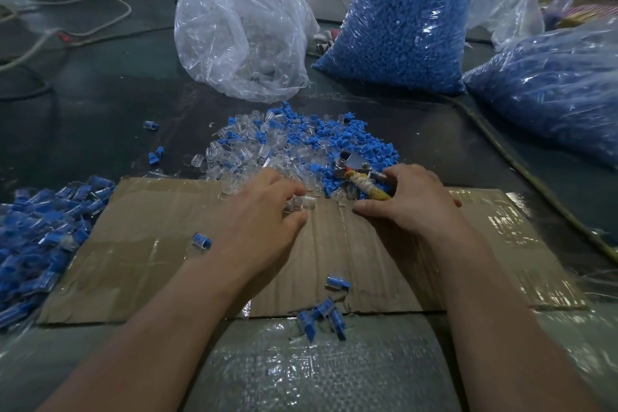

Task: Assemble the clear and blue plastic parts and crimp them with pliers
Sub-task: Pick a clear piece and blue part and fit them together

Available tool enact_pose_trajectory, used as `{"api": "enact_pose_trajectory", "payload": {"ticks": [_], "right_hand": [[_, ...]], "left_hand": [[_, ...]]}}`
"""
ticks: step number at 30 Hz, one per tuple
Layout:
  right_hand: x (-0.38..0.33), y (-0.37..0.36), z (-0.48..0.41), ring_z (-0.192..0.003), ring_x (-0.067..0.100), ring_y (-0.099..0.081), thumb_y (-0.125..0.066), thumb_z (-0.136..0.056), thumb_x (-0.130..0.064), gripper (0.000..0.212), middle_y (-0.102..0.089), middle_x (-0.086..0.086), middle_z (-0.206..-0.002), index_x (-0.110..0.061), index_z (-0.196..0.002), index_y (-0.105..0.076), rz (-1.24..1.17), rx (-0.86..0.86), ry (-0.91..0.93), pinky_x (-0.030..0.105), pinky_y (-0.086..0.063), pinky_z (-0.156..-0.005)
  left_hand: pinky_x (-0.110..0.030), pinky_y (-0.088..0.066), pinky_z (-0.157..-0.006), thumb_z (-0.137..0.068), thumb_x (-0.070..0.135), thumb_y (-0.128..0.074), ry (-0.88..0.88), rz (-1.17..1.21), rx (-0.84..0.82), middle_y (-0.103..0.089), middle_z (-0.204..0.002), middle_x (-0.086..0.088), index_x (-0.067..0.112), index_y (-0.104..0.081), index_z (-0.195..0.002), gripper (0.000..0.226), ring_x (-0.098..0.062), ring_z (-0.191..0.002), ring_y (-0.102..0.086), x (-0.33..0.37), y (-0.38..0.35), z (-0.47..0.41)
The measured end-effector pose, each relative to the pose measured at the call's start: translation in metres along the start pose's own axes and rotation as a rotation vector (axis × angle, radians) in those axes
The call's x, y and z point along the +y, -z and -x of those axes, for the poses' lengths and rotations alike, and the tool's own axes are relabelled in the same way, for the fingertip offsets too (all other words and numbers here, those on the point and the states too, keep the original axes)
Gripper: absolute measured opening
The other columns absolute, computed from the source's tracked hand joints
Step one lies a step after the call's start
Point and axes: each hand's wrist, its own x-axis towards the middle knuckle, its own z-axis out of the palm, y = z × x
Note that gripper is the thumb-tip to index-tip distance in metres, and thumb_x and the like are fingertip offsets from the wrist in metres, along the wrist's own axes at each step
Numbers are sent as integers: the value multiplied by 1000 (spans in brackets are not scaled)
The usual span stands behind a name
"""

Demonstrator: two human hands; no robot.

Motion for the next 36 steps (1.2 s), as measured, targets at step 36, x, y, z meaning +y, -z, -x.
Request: {"api": "enact_pose_trajectory", "payload": {"ticks": [36], "right_hand": [[-37,-20,9,-139,18,-16,-50,-93,-24,22,-36,2,-146,-20,-104,-69,2,234,409,43,-8,-115]], "left_hand": [[-12,-50,-57,-73,-3,-71,284,822,90,-68,-79,-3,19,-63,-80,23,-2,-62,-63,11,18,-1]]}}
